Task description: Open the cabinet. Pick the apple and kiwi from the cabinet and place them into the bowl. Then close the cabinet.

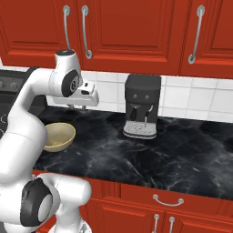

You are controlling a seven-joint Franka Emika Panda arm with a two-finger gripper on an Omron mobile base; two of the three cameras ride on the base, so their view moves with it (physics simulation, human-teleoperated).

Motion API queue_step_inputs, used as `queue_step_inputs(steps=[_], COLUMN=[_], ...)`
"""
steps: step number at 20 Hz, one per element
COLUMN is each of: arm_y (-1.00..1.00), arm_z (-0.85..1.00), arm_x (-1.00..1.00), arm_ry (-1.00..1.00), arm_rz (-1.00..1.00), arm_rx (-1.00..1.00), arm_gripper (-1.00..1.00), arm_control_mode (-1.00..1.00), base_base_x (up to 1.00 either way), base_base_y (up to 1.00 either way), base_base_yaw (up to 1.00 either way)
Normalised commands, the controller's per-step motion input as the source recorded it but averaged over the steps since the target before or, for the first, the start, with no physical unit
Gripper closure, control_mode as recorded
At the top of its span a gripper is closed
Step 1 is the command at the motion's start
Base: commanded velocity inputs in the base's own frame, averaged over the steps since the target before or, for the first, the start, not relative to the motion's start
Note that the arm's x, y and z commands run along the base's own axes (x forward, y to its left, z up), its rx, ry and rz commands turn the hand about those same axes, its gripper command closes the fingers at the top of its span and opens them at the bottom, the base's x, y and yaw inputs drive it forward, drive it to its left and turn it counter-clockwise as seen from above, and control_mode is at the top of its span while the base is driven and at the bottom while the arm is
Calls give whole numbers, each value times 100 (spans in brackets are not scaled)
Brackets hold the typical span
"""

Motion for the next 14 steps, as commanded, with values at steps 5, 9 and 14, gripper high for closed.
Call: queue_step_inputs(steps=[5,9,14], arm_y=[0,0,0], arm_z=[27,86,69], arm_x=[-4,-10,-10], arm_ry=[-13,-39,-41], arm_rz=[0,0,0], arm_rx=[6,7,0], arm_gripper=[-100,-100,-100], arm_control_mode=[-100,-100,-100], base_base_x=[0,0,0], base_base_y=[0,0,0], base_base_yaw=[0,0,0])
